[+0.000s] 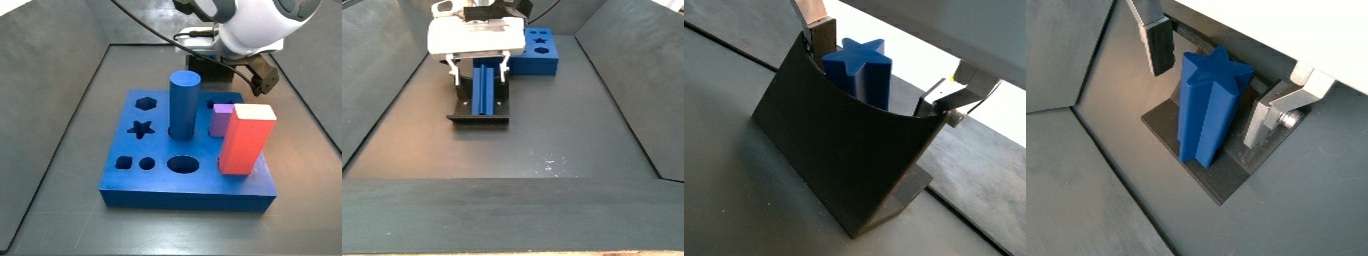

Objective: Pick up the star object. Move up. Place the star object on the fixture. Regrasp the star object. Move to above the board. Insert the star object.
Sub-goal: Regrasp the star object, then move to above the board.

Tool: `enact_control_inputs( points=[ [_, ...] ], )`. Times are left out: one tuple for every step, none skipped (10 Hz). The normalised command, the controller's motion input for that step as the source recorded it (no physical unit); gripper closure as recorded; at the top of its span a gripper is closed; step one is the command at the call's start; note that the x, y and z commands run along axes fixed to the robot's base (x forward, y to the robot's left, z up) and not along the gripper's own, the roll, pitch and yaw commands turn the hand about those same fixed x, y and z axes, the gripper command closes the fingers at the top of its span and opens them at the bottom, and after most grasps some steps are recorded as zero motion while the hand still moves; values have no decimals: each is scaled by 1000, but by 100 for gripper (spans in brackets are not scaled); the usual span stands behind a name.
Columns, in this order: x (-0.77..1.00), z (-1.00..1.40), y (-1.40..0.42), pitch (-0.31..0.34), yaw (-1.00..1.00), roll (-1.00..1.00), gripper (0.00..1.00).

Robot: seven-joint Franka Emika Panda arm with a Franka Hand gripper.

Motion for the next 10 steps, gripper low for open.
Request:
enact_control_inputs(
  points=[
    [9, -170, 2, 5, -8, 47, 0],
    [9, -170, 2, 6, -6, 47, 0],
    [0, 0, 0, 0, 0, 0, 100],
    [-226, 1000, -109, 161, 288, 221, 100],
    [-226, 1000, -112, 153, 286, 207, 100],
    [-217, 1000, -109, 85, 277, 146, 100],
    [-210, 1000, -101, 20, 269, 78, 100],
    [-205, 1000, -98, -61, 232, 24, 100],
    [-201, 1000, -94, -113, 196, 8, 100],
    [-199, 1000, -91, -140, 173, -1, 100]
  ],
)
